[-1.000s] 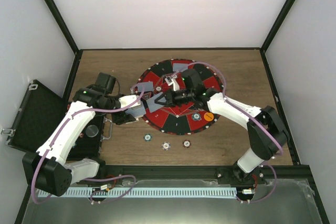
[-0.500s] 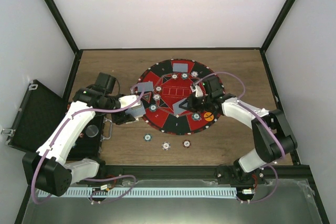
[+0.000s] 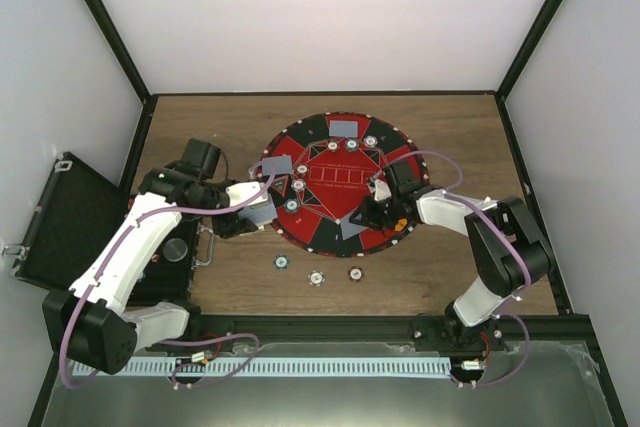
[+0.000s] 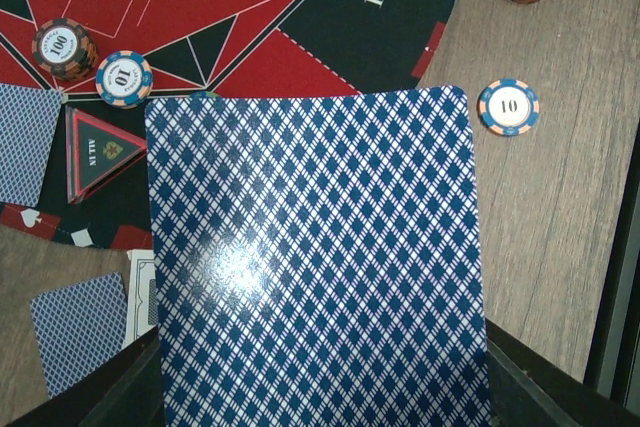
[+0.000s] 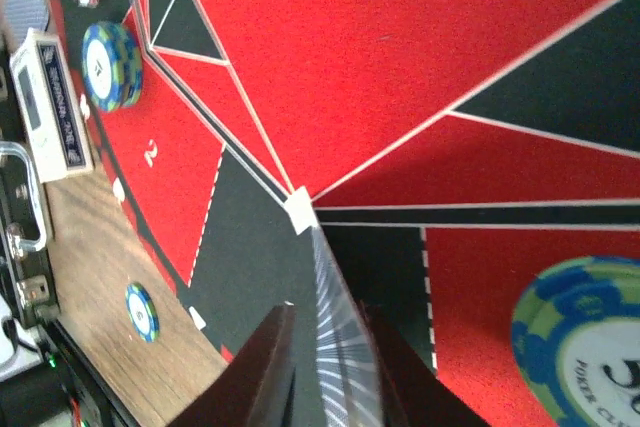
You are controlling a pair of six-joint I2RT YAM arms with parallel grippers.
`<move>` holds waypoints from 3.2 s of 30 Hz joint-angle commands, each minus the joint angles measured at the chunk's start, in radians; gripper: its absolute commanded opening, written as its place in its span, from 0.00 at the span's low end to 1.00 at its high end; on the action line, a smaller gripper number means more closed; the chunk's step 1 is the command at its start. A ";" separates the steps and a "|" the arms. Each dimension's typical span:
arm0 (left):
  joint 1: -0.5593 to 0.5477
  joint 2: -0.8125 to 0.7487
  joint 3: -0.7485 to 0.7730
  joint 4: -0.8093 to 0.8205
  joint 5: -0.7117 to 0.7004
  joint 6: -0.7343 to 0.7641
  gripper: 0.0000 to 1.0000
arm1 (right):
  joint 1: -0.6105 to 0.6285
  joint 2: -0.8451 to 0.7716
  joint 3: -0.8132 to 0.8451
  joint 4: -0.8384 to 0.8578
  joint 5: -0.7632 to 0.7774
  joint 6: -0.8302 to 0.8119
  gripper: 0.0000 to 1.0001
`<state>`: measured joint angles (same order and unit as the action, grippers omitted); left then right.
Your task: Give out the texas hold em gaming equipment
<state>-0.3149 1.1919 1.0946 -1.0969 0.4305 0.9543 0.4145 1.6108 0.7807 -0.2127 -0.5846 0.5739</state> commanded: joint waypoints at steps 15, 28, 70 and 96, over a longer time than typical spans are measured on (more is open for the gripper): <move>-0.003 -0.003 0.011 -0.019 0.028 0.020 0.04 | -0.006 -0.151 0.163 -0.292 0.363 -0.092 0.46; -0.002 0.002 0.020 -0.008 0.040 0.008 0.04 | 0.192 -0.146 0.314 -0.010 -0.060 0.134 0.74; -0.004 -0.001 0.044 0.004 0.054 -0.003 0.04 | 0.352 0.194 0.343 0.338 -0.263 0.311 0.59; -0.004 -0.003 0.030 0.013 0.024 -0.003 0.04 | 0.224 -0.036 0.251 0.196 -0.176 0.241 0.03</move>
<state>-0.3195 1.2076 1.1046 -1.1015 0.4297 0.9455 0.6846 1.6157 1.0584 0.0490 -0.7982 0.8425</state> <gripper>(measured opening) 0.645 0.051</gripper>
